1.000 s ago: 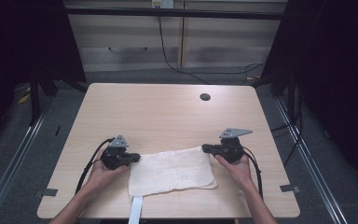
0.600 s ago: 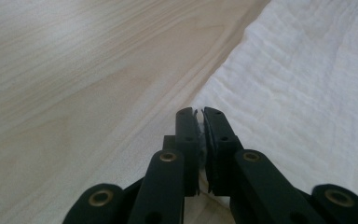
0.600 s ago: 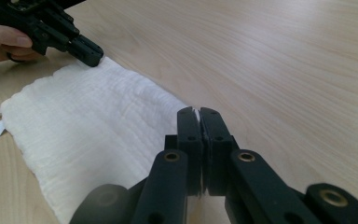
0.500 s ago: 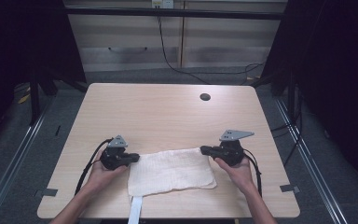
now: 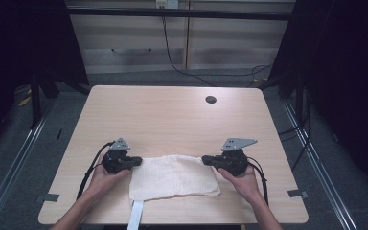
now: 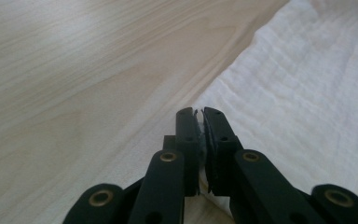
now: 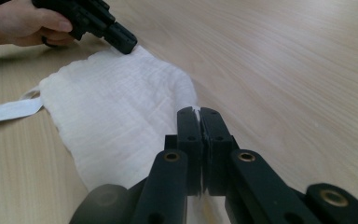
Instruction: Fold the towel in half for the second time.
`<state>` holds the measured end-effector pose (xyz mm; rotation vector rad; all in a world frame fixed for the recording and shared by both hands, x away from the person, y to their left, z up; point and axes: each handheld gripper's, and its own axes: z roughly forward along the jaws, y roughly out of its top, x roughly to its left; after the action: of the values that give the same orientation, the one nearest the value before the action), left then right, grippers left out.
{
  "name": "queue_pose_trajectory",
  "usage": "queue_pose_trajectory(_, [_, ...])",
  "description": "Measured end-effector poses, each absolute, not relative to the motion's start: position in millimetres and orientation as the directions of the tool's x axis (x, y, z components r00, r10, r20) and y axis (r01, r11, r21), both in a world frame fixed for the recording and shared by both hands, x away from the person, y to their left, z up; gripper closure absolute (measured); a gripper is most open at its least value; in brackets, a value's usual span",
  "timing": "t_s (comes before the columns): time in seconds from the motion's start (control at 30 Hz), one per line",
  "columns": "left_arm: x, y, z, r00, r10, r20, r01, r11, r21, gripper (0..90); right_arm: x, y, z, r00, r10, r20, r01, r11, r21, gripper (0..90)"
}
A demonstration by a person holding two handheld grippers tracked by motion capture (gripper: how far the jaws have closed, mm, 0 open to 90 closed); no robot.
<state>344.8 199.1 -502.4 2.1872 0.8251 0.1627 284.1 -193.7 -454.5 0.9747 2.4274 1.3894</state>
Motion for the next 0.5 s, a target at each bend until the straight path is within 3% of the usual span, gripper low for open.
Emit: queue_pose_trajectory(0.5, [344,199,-502,0.772,0.621,-0.136,0.514,-0.483,0.709,85.4,255,-185,-460,-0.807,0.565,0.174,0.455,0.405,0.793,88.0])
